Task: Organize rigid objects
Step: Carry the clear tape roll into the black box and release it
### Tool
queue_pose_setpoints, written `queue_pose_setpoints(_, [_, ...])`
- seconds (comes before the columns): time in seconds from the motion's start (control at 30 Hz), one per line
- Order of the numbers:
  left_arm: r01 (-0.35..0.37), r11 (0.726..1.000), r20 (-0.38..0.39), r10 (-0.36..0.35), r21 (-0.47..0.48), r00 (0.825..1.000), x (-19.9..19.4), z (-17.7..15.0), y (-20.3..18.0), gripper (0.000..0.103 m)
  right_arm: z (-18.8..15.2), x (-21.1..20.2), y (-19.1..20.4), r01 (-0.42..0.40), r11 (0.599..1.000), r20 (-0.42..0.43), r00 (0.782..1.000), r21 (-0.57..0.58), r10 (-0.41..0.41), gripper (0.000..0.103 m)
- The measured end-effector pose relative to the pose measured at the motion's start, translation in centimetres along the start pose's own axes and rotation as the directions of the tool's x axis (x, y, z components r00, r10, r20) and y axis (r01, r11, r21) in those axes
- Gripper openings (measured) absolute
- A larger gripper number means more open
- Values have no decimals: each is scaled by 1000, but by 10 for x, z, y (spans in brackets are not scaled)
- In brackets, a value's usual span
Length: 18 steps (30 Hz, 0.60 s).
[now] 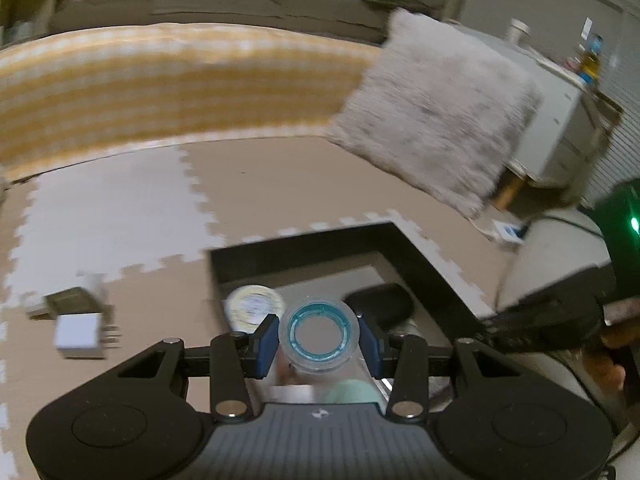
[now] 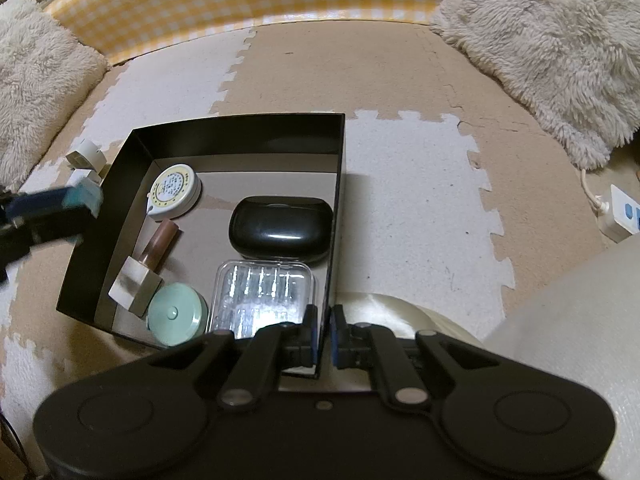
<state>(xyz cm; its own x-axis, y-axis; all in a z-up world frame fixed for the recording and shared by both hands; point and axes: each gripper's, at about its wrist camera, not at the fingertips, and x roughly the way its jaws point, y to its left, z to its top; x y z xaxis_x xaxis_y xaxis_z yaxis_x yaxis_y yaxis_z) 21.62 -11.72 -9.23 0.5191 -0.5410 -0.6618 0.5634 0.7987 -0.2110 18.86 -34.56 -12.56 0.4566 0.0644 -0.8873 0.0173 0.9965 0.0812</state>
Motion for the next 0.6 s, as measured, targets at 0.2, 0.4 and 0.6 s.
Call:
queue_pose_setpoints(0.2, [17,999,8,-18,45,1000,19,-9,-14,44,0,0,0,3,1000,0,1000,-4,-3,7])
queue_pose_setpoints(0.4, [2,998,-17,-1,55,1000,32,-16,-16,65,0,-1,0,5,1000,-1,1000,-5,-5,7])
queue_pose_setpoints(0.6, [24,999,-69,-21,48,997,31,-17,-17,67,0,0,0,5,1000,-1,1000,-5,-5,7])
